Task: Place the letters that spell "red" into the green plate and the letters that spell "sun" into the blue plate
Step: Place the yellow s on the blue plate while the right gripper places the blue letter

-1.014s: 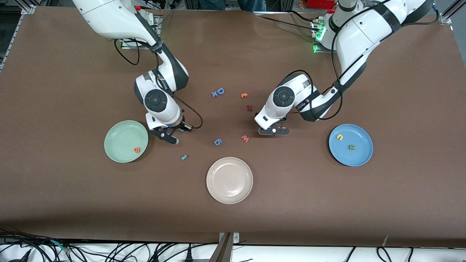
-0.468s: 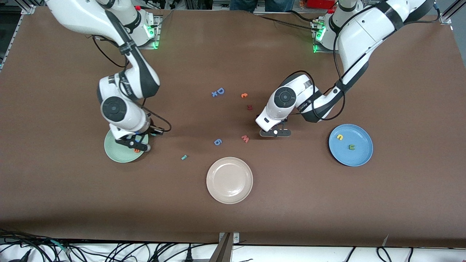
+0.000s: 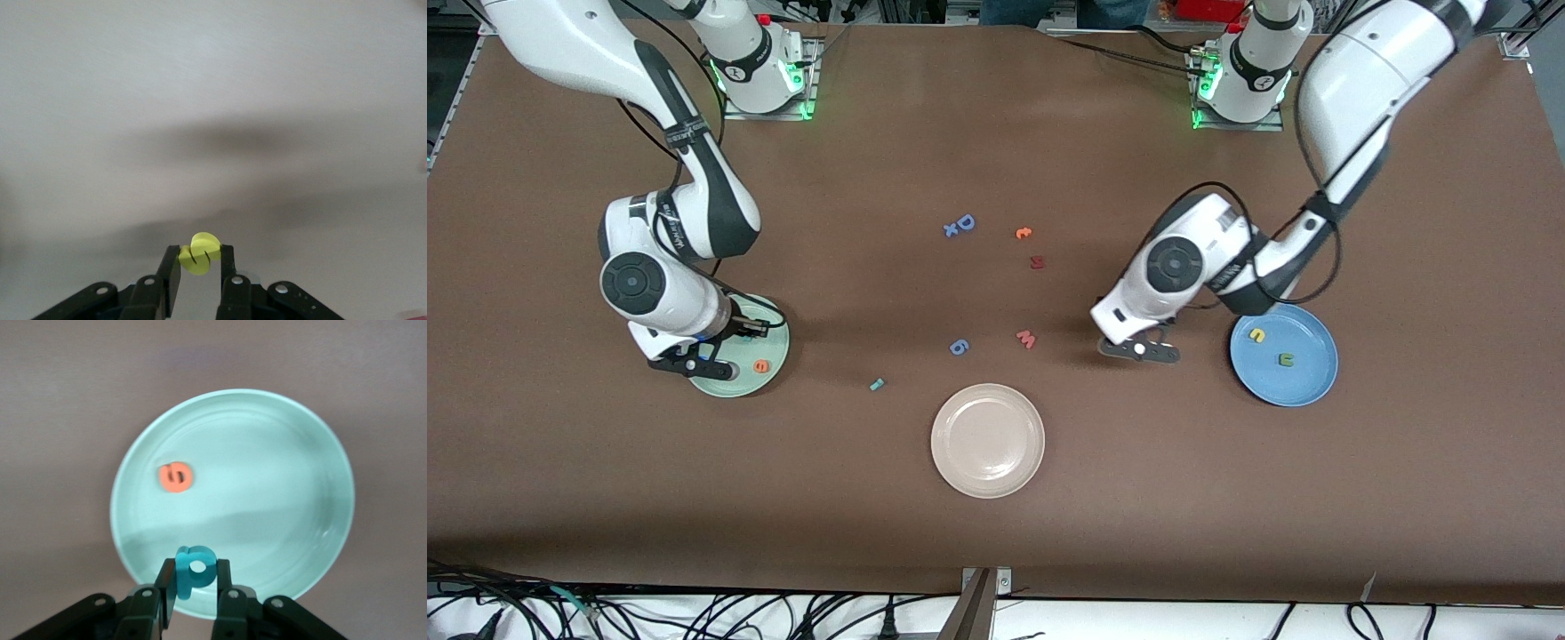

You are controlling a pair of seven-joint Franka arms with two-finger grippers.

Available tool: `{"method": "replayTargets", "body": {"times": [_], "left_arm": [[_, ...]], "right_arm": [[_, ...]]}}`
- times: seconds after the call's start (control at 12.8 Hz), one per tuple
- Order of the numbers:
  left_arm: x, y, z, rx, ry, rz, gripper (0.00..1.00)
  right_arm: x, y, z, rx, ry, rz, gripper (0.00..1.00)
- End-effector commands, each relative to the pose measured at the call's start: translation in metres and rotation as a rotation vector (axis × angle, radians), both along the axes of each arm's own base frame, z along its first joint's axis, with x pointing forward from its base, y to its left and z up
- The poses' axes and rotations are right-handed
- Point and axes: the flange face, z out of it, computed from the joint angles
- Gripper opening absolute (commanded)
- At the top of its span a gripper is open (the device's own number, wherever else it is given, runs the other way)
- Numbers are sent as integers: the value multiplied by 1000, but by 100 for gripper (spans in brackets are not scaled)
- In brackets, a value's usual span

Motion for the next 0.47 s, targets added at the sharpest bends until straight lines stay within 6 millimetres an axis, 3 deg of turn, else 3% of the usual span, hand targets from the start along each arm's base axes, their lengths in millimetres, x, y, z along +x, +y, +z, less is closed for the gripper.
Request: {"method": "replayTargets", "body": {"times": [0.0,0.08,0.31,0.39], "left_arm": [[24,74,16,-37,10,-105,11],[30,101,16,-44,22,-134,11],[44,188,8,-82,42,-241,11],[46,208,6,-91,41,-258,11]], "right_arm": [[-1,-2,0,-7,-1,28,84],[-1,0,2,-4,-8,25,99],[-2,15,5,2,-16,36,100],[-3,22,5,-1,-22,17,100]]}}
